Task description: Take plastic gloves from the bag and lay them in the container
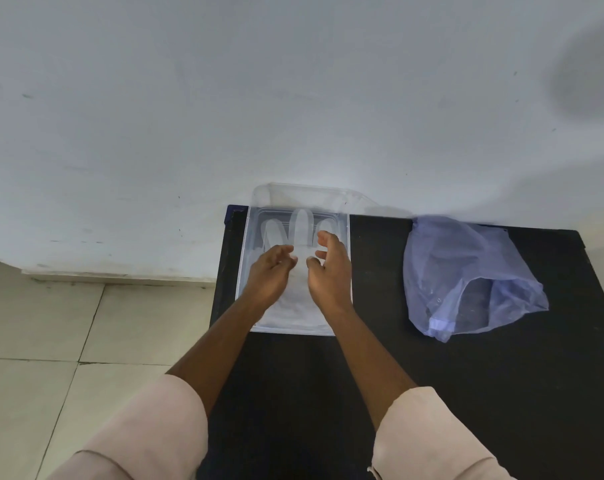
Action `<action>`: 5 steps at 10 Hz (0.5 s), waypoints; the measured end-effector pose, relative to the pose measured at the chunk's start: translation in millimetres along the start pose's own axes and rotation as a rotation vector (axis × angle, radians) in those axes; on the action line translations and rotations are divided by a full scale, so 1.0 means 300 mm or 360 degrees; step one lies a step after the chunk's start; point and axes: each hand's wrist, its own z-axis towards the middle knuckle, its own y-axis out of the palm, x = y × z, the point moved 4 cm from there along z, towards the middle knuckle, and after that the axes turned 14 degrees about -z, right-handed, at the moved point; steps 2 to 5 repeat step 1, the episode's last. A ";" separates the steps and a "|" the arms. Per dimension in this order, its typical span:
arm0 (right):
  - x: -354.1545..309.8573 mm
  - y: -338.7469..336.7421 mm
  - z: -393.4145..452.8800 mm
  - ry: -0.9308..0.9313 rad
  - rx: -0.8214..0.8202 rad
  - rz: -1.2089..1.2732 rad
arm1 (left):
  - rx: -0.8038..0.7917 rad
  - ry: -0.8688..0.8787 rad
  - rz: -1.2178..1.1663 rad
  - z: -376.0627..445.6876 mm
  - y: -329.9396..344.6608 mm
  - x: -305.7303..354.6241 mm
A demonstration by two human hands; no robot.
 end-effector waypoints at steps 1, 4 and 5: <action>0.007 -0.076 -0.023 0.0078 -0.0061 0.0310 | 0.0135 0.0107 -0.0110 -0.024 -0.014 0.065; 0.007 -0.076 -0.023 0.0078 -0.0061 0.0310 | 0.0135 0.0107 -0.0110 -0.024 -0.014 0.065; 0.007 -0.076 -0.023 0.0078 -0.0061 0.0310 | 0.0135 0.0107 -0.0110 -0.024 -0.014 0.065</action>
